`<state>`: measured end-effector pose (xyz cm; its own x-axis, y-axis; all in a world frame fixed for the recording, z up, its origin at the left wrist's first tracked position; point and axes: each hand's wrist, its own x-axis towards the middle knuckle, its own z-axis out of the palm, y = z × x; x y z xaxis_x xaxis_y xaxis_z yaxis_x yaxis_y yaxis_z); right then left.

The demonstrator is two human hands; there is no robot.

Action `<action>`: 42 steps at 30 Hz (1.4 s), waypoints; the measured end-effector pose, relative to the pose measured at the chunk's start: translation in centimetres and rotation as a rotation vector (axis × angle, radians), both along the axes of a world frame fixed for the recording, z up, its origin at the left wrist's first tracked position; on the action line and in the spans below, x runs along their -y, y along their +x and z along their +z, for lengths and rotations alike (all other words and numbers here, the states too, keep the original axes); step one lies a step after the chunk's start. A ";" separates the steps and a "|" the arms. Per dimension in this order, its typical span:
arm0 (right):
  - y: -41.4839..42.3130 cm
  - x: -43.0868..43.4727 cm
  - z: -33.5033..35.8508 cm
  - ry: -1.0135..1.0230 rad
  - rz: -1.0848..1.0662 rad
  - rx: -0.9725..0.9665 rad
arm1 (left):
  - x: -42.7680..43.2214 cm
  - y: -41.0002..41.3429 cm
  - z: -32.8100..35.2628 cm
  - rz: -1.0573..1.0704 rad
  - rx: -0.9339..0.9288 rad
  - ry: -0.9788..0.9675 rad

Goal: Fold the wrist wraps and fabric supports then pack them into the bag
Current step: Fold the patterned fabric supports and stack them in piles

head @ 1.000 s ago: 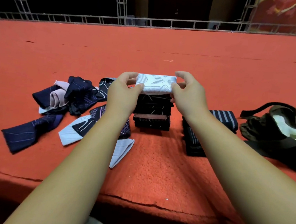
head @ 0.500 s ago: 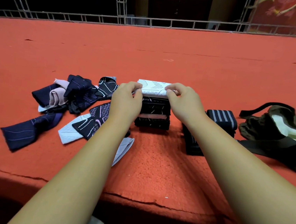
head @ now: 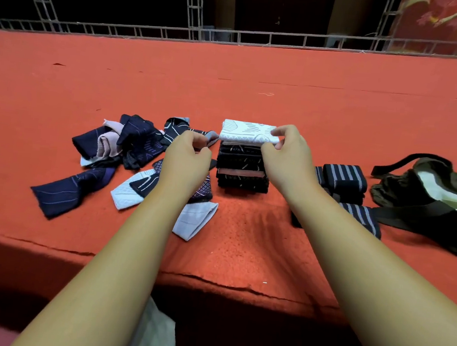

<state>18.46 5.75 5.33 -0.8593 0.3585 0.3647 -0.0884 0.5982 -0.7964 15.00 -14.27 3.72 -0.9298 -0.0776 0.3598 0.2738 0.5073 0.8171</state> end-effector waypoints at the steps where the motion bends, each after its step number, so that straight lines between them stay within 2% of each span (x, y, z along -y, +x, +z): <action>1: 0.3 0.4 -0.2 -0.020 0.000 -0.002 | 0.4 0.2 -0.2 -0.002 0.015 0.007; 4: 0.9 2.0 -1.2 -0.060 0.015 0.014 | 1.4 0.6 -1.2 -0.009 0.055 -0.027; 8: 1.0 4.3 -3.9 -0.005 0.114 0.096 | 2.6 0.7 -3.8 -0.005 0.127 -0.123; 13: 0.2 6.1 -8.7 0.104 0.279 0.270 | 3.6 0.9 -6.9 -0.090 0.227 -0.358; 16: -0.2 6.2 -10.6 0.196 0.288 0.312 | 3.9 0.7 -8.1 -0.108 0.161 -0.486; 21: -0.7 6.6 -11.9 0.315 0.213 0.307 | 4.7 -0.5 -8.6 0.025 0.045 -0.692; 27: -0.6 6.5 -12.6 0.172 0.244 0.122 | 4.5 -0.1 -8.0 0.093 -0.135 -0.670; 31: -0.8 6.4 -11.3 0.116 0.346 -0.010 | 4.7 1.1 -6.5 0.020 -0.275 -0.673; 36: -0.4 6.2 -7.8 0.000 0.312 -0.113 | 5.0 3.1 -2.5 -0.087 -0.383 -0.601; 39: 0.8 5.2 -4.6 -0.067 0.330 -0.156 | 5.2 3.9 0.1 -0.114 -0.389 -0.383; 42: 2.6 3.8 -1.4 -0.292 0.369 -0.133 | 5.1 4.5 1.7 -0.194 -0.226 -0.044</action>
